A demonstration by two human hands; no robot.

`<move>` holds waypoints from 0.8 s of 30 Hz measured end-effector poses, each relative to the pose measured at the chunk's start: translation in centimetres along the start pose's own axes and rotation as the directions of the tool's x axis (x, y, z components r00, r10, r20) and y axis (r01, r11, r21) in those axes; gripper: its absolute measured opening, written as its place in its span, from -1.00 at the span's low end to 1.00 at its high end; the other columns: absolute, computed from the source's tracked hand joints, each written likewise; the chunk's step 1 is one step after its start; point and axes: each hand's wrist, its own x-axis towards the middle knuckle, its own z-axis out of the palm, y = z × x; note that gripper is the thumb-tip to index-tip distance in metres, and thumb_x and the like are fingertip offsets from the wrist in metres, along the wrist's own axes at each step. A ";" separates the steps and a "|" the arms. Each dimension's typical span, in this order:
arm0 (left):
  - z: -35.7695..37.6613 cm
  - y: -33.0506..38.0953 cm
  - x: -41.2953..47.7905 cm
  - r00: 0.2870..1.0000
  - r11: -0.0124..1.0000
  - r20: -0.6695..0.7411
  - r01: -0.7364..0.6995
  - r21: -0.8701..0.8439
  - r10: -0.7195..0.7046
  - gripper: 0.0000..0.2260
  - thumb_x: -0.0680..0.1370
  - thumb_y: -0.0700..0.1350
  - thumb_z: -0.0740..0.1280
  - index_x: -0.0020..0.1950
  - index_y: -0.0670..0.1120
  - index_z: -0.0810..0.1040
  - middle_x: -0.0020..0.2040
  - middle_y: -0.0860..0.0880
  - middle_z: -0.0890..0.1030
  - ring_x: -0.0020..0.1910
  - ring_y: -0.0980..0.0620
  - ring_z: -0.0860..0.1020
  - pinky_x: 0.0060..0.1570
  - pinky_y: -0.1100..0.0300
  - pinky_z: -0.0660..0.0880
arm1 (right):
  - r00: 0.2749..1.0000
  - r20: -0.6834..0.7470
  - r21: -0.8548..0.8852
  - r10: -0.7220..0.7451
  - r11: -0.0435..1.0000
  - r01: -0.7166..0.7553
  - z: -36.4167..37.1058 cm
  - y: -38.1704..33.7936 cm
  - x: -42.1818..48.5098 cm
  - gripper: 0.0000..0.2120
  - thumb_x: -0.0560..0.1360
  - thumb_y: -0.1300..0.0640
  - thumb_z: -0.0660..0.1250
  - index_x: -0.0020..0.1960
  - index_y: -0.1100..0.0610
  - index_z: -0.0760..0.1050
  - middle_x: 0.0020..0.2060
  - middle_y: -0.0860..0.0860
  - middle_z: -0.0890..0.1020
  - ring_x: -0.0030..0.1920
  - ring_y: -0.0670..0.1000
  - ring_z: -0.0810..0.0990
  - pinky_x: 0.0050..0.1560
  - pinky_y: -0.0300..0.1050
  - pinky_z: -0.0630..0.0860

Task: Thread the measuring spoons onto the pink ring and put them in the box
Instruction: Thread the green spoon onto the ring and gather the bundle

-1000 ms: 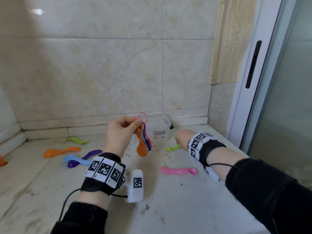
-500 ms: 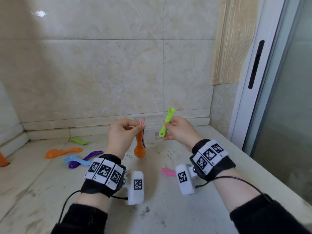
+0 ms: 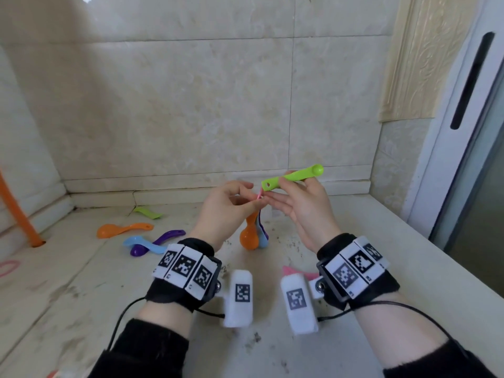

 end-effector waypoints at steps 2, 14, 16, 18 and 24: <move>0.1 0.1 -0.1 1.000 1.000 0.002 -0.011 0.004 0.011 -0.91 0.38 -0.23 0.52 -0.26 -0.18 0.63 0.10 -0.07 0.60 -0.06 -0.04 0.65 -0.01 0.10 0.58 | 1.000 0.019 0.016 -0.017 1.000 0.017 0.0 0.2 -0.1 -0.92 0.59 0.28 0.26 0.06 0.24 0.40 -0.12 0.21 0.71 -0.08 0.18 0.72 -0.13 -0.12 0.63; 0.0 0.5 -0.3 0.999 0.993 -0.047 -0.007 0.115 0.012 -0.90 0.34 -0.11 0.56 -0.29 -0.09 0.67 -0.25 -0.06 0.67 -0.33 0.12 0.57 -0.29 0.27 0.52 | 0.996 0.047 0.016 -0.070 0.997 0.069 0.4 -0.1 -0.5 -0.89 0.59 0.29 0.26 0.10 0.26 0.39 -0.17 0.12 0.72 -0.11 0.12 0.73 -0.14 -0.17 0.62; 0.0 0.5 -0.3 0.999 0.993 -0.047 -0.008 0.115 0.014 -0.91 0.34 -0.11 0.56 -0.30 -0.07 0.68 -0.24 -0.06 0.68 -0.29 0.06 0.59 -0.24 0.22 0.53 | 0.995 0.058 -0.003 -0.078 0.997 0.078 0.4 -0.2 -0.6 -0.90 0.59 0.29 0.26 0.09 0.25 0.40 -0.15 0.13 0.72 -0.11 0.11 0.73 -0.13 -0.18 0.62; 0.0 0.6 -0.3 0.999 0.991 -0.046 -0.011 0.130 0.017 -0.91 0.34 -0.10 0.55 -0.31 -0.03 0.68 -0.25 -0.03 0.68 -0.25 0.00 0.62 -0.20 0.16 0.55 | 0.995 0.061 -0.050 -0.080 0.995 0.083 0.4 -0.2 -0.7 -0.91 0.58 0.29 0.27 0.07 0.23 0.42 -0.08 0.19 0.70 -0.09 0.11 0.72 -0.11 -0.19 0.62; 0.0 0.7 -0.3 0.999 0.986 -0.038 -0.023 0.164 0.029 -0.88 0.33 -0.10 0.56 -0.34 0.02 0.65 -0.19 0.04 0.67 -0.22 0.06 0.62 -0.19 0.17 0.54 | 0.995 0.012 -0.135 -0.104 0.985 0.104 0.2 0.0 -0.6 -0.91 0.56 0.30 0.30 0.05 0.20 0.44 -0.05 0.22 0.67 -0.11 0.07 0.73 -0.13 -0.18 0.62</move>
